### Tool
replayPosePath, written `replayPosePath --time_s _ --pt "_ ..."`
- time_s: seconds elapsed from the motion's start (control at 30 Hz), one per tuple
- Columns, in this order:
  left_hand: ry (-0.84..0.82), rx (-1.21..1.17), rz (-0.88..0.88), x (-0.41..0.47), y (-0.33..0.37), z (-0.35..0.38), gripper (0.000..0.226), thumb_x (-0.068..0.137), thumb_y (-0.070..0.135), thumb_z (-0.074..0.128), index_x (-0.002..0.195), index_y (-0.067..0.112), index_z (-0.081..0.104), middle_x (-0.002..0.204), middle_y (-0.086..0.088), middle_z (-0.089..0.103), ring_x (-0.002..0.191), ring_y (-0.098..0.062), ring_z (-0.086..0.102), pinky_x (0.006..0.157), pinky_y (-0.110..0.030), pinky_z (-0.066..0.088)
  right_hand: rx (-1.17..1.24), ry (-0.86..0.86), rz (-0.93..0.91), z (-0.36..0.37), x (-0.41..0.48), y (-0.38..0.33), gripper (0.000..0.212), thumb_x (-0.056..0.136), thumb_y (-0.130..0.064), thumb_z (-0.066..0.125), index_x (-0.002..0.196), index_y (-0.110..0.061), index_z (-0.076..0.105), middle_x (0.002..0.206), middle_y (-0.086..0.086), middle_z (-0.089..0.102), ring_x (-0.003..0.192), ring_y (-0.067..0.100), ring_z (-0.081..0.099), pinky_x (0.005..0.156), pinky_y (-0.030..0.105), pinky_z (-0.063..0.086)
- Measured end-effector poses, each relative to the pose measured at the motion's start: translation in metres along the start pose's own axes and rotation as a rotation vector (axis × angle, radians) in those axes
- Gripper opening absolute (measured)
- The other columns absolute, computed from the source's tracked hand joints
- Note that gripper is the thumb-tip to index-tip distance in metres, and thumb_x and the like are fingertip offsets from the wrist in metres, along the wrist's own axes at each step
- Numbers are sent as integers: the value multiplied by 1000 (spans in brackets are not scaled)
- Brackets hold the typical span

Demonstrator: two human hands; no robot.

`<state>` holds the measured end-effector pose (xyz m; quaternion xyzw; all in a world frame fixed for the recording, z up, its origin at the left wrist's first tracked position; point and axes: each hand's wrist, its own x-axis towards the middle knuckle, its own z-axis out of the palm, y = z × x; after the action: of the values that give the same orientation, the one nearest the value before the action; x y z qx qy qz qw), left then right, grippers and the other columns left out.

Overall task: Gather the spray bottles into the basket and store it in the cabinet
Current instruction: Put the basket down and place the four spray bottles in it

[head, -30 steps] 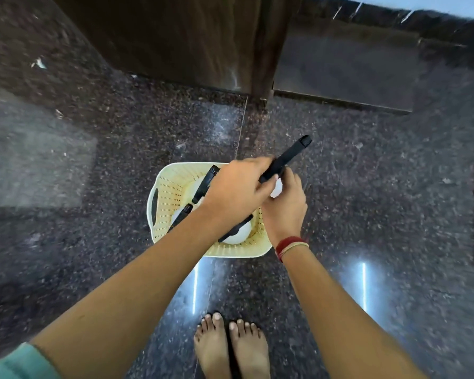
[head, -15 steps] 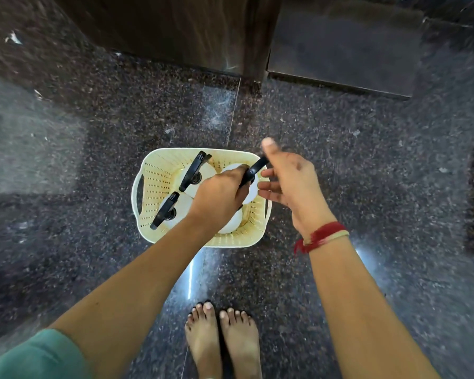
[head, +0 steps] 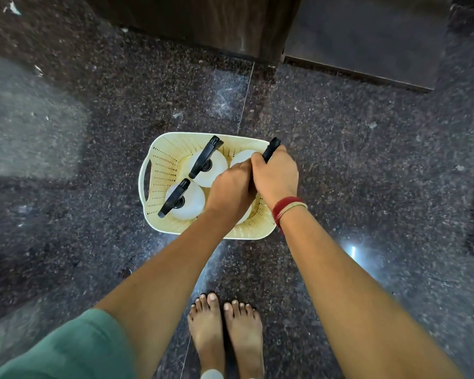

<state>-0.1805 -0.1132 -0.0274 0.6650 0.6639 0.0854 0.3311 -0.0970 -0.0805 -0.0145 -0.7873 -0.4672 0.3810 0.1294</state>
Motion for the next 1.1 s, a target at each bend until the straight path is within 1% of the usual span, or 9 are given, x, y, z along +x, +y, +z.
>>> replayPosePath --time_s 0.07,0.13,0.2,0.27,0.33,0.4,0.47,0.7,1.1 --pt "11 -71 -68 -7 -5 -2 34 89 26 54 119 11 50 107 -14 66 92 -34 64 68 -39 50 -1 17 -10 2 0 7 26 88 -26 51 99 -3 52 98 16 68 93 33 62 71 29 39" --pt "78 -153 -158 -24 -11 -3 48 90 46 48 129 18 43 116 -9 64 101 -28 62 77 -44 52 18 23 2 0 4 14 22 88 -25 52 94 -4 51 95 16 68 90 34 62 68 27 37" --pt "101 -148 -248 -45 -15 -1 65 83 65 43 130 21 37 118 -5 62 102 -27 61 76 -42 53 23 14 16 -1 8 17 18 87 -26 53 88 -8 49 91 14 67 88 33 63 68 27 41" --pt "-29 4 -305 -59 -16 7 75 76 71 47 129 20 31 117 -7 58 100 -31 61 71 -41 50 24 -25 34 0 10 16 19 85 -28 52 87 -9 48 88 12 66 85 34 65 74 35 52" --pt "-116 166 -311 -61 -18 18 63 82 61 49 123 16 31 109 -10 58 92 -34 62 62 -38 45 38 -73 45 2 10 13 22 83 -29 52 90 -9 48 86 11 68 81 35 67 75 46 55" --pt "-108 245 -299 -54 -20 21 40 92 47 42 114 13 38 96 -11 60 81 -36 63 55 -36 41 45 -94 38 6 11 9 23 81 -29 54 92 -10 48 87 15 69 78 36 68 73 49 56" --pt "-108 250 -289 -47 -24 19 30 96 38 38 102 10 46 85 -12 61 75 -35 63 52 -35 39 69 -98 39 9 12 5 22 80 -27 55 91 -10 47 88 18 69 78 37 68 72 51 56" --pt "-120 170 -276 -51 -39 7 29 97 32 39 92 6 52 73 -13 59 59 -28 44 52 -34 36 24 -156 -3 14 9 5 11 82 -24 53 84 -16 45 85 13 68 72 36 68 69 49 57" --pt "-213 194 -250 -44 -33 1 31 98 32 38 94 5 53 83 -16 65 69 -32 56 54 -34 38 -17 -150 -57 19 9 12 14 85 -23 51 91 -12 45 79 11 66 68 33 66 66 48 57"
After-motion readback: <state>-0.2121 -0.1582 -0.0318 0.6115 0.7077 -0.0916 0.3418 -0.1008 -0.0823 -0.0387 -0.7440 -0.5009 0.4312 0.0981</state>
